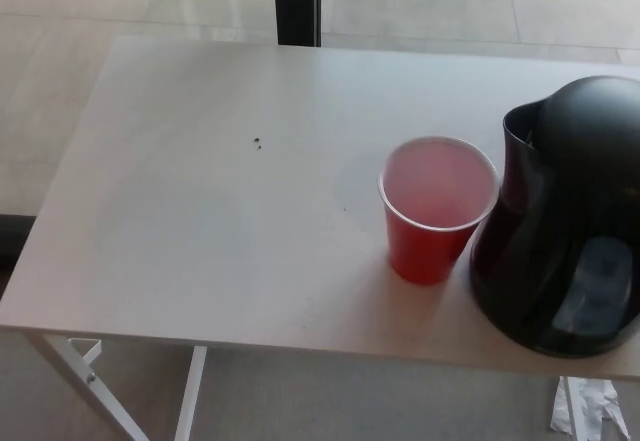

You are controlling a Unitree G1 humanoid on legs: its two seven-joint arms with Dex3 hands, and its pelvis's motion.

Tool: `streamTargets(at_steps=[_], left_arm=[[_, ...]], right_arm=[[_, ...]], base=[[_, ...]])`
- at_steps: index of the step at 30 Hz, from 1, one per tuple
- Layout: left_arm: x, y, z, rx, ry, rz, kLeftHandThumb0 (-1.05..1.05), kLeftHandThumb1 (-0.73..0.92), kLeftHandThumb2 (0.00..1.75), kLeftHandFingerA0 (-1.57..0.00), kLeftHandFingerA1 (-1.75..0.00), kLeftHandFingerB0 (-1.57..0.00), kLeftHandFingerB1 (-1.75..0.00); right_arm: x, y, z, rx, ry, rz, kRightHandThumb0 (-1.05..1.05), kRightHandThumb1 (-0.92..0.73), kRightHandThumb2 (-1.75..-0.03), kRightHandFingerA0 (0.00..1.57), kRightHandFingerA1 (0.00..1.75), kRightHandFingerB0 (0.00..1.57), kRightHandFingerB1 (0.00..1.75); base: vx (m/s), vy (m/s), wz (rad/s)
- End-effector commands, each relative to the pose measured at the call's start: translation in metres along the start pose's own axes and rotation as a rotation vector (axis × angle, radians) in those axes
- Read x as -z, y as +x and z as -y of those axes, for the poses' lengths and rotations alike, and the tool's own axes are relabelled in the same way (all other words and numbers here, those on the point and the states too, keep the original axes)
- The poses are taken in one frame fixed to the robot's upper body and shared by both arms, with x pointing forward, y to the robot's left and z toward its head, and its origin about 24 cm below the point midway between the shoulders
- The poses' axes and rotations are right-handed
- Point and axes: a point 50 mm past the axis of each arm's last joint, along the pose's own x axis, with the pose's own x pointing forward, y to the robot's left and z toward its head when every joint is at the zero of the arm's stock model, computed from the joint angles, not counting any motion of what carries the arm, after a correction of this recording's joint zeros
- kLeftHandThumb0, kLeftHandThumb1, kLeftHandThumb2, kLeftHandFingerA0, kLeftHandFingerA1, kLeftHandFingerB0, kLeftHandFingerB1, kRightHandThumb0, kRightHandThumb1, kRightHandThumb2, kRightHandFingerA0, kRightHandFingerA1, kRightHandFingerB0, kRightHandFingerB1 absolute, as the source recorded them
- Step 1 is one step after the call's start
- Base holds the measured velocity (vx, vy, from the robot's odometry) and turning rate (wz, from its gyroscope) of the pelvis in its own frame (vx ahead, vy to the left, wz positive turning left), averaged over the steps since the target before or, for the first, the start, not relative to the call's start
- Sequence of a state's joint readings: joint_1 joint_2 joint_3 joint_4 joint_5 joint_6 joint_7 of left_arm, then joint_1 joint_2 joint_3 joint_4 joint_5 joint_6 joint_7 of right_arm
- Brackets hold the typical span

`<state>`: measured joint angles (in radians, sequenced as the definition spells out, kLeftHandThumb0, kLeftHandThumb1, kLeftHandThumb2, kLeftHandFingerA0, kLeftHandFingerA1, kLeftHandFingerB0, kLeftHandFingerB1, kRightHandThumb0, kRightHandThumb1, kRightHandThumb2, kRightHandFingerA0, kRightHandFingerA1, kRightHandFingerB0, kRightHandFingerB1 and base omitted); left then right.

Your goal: The robot uses its right hand to lift up a kettle kept on the middle of the desk by its handle and tilt it into a glass kept next to it to pour out water

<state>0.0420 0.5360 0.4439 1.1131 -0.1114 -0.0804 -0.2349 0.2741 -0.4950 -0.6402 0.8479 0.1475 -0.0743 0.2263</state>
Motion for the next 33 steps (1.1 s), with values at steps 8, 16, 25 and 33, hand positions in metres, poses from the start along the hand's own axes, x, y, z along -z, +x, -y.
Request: streamTargets(at_steps=[8,16,25,33], left_arm=[[-0.017,-0.003,-0.023,0.026,-0.168,0.107,-0.81,0.78,0.64,-0.44,-0.51,-0.28,-0.36],[-0.018,-0.002,-0.019,0.03,-0.187,0.119,-0.8,0.79,0.63,-0.46,-0.53,-0.31,-0.37],[-0.018,-0.001,-0.018,0.041,-0.196,0.121,-0.81,0.79,0.64,-0.45,-0.54,-0.3,-0.37],[-0.018,-0.001,-0.017,0.046,-0.194,0.123,-0.81,0.79,0.64,-0.45,-0.54,-0.3,-0.37]], right_arm=[[-0.05,0.002,0.04,0.057,0.367,0.229,-0.81,-0.45,-0.79,0.0,0.26,0.0,0.2],[-0.129,-0.005,0.046,-0.139,0.204,0.392,-0.88,-0.49,-0.69,0.0,0.11,0.0,0.06],[-0.172,-0.02,0.033,-0.23,0.196,0.505,-0.9,-0.54,-0.91,0.0,0.47,0.0,0.29],[-0.171,-0.023,0.035,-0.23,0.2,0.495,-0.9,-0.54,-0.91,0.0,0.47,0.0,0.29]], base=[[0.0,0.0,0.0],[0.0,0.0,0.0],[0.0,0.0,0.0],[0.0,0.0,0.0]])
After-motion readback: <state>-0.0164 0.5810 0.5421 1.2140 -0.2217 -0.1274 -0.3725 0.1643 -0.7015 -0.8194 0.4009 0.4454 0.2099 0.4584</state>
